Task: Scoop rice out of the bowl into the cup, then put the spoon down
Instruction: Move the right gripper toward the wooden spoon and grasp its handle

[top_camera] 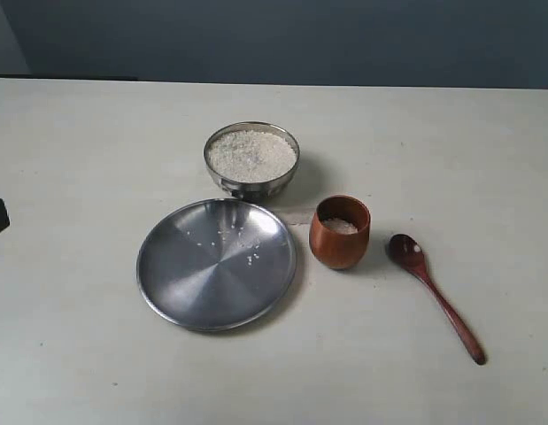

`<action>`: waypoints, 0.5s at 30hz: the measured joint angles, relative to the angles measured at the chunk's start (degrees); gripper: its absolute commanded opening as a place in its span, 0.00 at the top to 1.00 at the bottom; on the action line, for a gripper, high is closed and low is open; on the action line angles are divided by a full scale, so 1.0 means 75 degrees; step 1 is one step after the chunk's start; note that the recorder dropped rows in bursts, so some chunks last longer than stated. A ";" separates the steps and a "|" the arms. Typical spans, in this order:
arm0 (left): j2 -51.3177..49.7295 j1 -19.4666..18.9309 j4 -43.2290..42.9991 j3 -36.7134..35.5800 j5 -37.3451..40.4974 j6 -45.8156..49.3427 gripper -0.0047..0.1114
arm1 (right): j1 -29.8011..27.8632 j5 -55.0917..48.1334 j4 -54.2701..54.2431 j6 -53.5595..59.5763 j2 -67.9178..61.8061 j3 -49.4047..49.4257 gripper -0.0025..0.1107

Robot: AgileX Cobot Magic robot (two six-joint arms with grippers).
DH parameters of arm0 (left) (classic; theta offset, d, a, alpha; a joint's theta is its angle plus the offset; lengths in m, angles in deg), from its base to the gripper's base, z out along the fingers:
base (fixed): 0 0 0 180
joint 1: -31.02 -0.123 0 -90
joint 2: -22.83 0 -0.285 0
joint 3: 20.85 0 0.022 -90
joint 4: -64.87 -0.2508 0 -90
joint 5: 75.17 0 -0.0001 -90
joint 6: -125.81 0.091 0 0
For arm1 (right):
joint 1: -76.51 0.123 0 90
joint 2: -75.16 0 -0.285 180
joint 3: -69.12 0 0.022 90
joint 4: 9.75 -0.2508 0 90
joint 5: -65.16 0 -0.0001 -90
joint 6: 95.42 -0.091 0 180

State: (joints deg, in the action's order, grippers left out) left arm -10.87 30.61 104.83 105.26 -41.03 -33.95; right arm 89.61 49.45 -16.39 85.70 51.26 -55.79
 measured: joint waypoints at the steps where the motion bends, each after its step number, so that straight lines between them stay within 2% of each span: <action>1: -0.0099 0.0000 -0.0079 0.0000 0.0000 0.0000 0.96 | 0.0116 -0.0251 0.0081 0.0000 -0.0336 -0.0075 0.98; 7: -0.0269 0.0000 -0.0324 0.0000 0.0000 0.0000 0.96 | 0.0642 -0.1752 0.0465 0.0026 -0.2621 -0.0463 0.98; 15: -0.0269 0.0000 -0.0339 0.0000 0.0055 0.0020 0.96 | 0.0693 -0.1992 0.0545 0.0048 -0.5809 -0.0564 0.98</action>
State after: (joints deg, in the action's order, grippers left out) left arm -12.89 30.61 102.29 105.26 -40.62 -33.80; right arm 94.81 34.51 -12.31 86.06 7.70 -60.02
